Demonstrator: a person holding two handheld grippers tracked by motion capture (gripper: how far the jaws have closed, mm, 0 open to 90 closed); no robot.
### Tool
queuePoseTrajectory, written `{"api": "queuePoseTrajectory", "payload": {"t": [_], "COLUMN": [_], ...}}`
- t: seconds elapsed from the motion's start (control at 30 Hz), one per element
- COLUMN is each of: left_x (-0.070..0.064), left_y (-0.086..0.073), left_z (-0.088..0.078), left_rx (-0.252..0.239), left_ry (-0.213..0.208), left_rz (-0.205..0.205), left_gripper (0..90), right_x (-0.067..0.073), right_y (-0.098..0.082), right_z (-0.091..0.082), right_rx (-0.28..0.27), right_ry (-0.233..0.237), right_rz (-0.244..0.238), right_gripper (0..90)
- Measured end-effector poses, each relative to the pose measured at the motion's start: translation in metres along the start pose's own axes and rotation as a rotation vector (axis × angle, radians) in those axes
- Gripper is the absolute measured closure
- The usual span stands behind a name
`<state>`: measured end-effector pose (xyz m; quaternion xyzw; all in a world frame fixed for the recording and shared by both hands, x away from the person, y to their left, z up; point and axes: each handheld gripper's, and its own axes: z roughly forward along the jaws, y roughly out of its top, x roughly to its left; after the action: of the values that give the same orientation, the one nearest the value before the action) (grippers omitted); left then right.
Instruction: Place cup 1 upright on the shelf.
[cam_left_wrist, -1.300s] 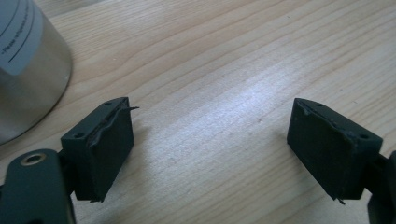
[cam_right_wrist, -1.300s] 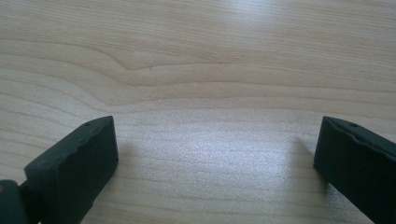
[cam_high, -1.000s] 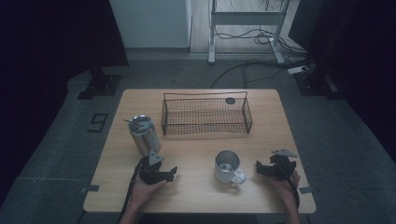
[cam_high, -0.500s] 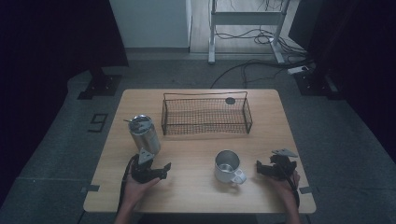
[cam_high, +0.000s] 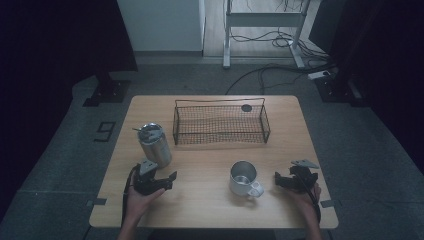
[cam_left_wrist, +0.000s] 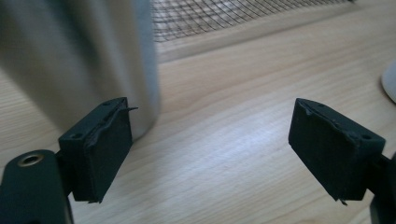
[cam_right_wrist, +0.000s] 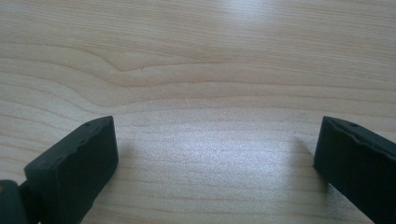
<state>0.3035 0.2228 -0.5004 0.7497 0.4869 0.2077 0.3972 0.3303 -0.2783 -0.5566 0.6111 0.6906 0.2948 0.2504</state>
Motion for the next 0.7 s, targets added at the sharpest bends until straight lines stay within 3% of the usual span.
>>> {"api": "queuePoseTrajectory", "payload": {"t": [0.47, 0.7], "left_x": [0.028, 0.036], "left_y": [-0.002, -0.002], "left_z": [-0.016, -0.022], "left_rx": [-0.045, -0.062], "left_ry": [0.046, 0.063], "left_rz": [-0.072, -0.087], "left_gripper": [11.7, 11.4], "right_x": [0.0, 0.0], "right_y": [0.0, 0.0], "right_z": [0.0, 0.0], "right_rx": [0.0, 0.001], "right_ry": [-0.003, -0.006], "right_rz": [0.003, 0.003], "right_gripper": [0.0, 0.0]}}
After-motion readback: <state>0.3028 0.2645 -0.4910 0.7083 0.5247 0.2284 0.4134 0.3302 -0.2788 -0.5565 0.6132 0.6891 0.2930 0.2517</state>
